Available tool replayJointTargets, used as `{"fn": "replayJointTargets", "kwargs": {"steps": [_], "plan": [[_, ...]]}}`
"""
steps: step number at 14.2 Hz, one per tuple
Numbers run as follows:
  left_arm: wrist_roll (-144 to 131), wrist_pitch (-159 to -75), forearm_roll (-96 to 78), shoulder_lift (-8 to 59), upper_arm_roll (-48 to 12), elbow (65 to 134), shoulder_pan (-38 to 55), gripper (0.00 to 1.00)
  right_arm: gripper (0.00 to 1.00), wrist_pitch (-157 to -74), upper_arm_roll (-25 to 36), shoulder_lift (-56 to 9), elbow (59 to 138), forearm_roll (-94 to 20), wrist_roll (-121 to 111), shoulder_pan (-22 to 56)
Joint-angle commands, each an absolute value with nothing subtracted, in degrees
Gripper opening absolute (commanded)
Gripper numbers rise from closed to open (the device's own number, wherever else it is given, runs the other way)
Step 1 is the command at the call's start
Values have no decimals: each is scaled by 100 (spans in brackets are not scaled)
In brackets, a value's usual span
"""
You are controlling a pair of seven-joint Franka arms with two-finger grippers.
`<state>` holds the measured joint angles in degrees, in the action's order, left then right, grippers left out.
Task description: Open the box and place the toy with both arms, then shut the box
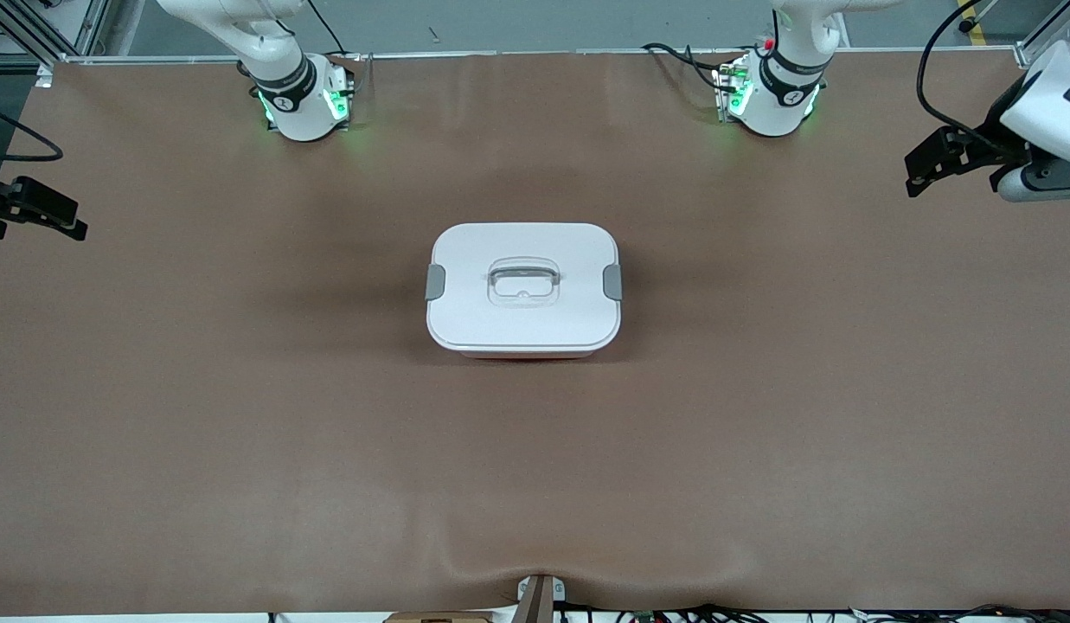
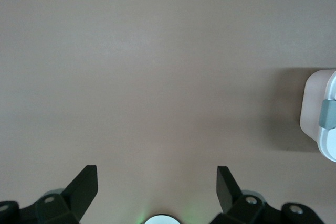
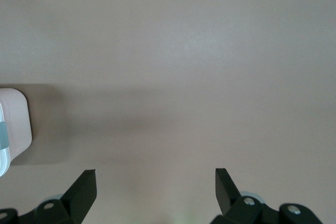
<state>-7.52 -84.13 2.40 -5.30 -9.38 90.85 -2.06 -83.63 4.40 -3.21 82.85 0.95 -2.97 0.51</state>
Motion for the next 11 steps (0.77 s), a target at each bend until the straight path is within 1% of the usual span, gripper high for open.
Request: {"fn": "replayJointTargets", "kwargs": {"steps": [1, 5, 11], "plan": [[-685, -8288, -51, -580, -941, 8991, -228, 100, 100, -8385, 387, -290, 8341, 88, -352, -26], [-686, -8270, -97, -563, -932, 8974, -255, 100, 100, -8367, 396, -290, 8367, 9, -343, -149], [-624, -8271, -53, -457, -923, 8895, -255, 100, 100, -8358, 378, -308, 8394, -132, 88, -97]]}}
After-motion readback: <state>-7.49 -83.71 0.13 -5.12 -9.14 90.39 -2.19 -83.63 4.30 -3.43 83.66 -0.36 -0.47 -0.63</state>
